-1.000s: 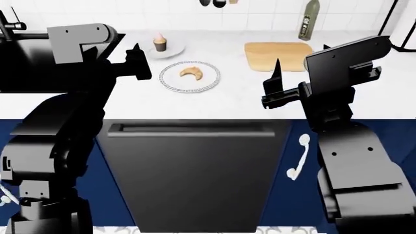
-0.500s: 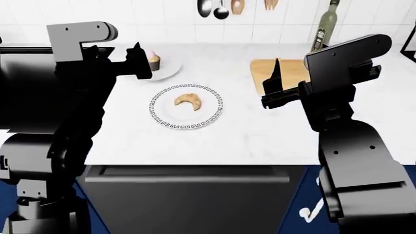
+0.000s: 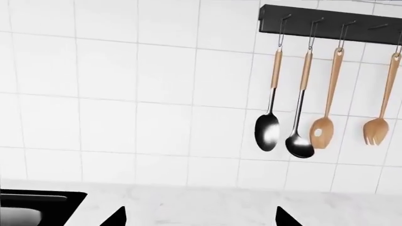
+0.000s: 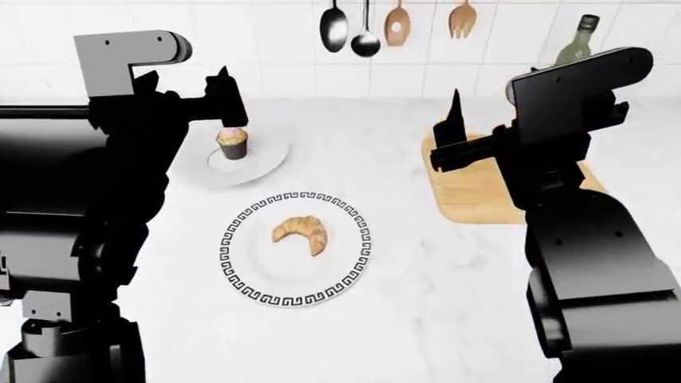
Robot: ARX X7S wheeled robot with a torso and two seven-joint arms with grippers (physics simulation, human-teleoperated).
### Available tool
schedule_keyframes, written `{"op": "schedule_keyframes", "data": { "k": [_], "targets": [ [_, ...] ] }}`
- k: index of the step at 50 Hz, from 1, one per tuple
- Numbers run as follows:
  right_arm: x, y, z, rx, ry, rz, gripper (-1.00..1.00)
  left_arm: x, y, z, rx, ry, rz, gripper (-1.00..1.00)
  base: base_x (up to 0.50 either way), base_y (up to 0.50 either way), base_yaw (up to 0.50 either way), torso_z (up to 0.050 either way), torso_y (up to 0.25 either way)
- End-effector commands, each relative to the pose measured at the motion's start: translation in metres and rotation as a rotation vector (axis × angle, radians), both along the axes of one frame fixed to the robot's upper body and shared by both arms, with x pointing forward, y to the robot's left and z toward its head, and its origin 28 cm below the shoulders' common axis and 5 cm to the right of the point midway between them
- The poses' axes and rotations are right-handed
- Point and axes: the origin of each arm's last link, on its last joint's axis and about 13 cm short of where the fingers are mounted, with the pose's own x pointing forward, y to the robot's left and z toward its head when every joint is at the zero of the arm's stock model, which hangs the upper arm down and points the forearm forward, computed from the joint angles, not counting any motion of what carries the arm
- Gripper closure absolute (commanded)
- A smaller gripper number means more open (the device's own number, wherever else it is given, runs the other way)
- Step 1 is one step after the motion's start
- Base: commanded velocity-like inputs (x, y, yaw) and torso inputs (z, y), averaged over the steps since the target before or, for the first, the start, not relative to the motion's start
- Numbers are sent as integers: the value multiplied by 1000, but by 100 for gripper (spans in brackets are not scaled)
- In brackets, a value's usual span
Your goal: From the different types of pastries on the counter, select a croissant and place it on the cutting board. Then retrieve a jar of jam from the cabinet and place it alongside the croissant on the cutting board.
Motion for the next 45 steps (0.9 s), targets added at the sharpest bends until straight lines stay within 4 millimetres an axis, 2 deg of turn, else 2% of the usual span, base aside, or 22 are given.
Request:
{"op": "schedule_keyframes", "data": {
  "k": [1,4,10,13,18,29,36,45],
  "targets": [
    [2,-1,2,0,0,-13,-100,-1,0,1,0,0,0,-100,500,51,0,0,0],
    [4,-1,2,13,56,22,-100,-1,0,1,0,2,-2,-100,500,65,0,0,0],
    [1,11,15,185,353,364,-100,-1,0,1,13,5,2,-100,0,0,0,0,2],
    [-5,17,22,344,493,557,-100,-2,0,0,15,5,2,-100,0,0,0,0,0],
    [-17,34,7,228,574,599,-100,0,0,-1,15,8,2,-100,0,0,0,0,0],
    [-60,56,5,40,577,769,-100,2,0,-3,21,13,0,-100,0,0,0,0,0],
    [-68,55,-2,16,583,789,-100,5,1,-5,24,16,-1,-100,0,0,0,0,0],
    [-61,53,-13,-19,625,757,-100,5,2,-9,21,29,-1,-100,0,0,0,0,0]
  ]
}}
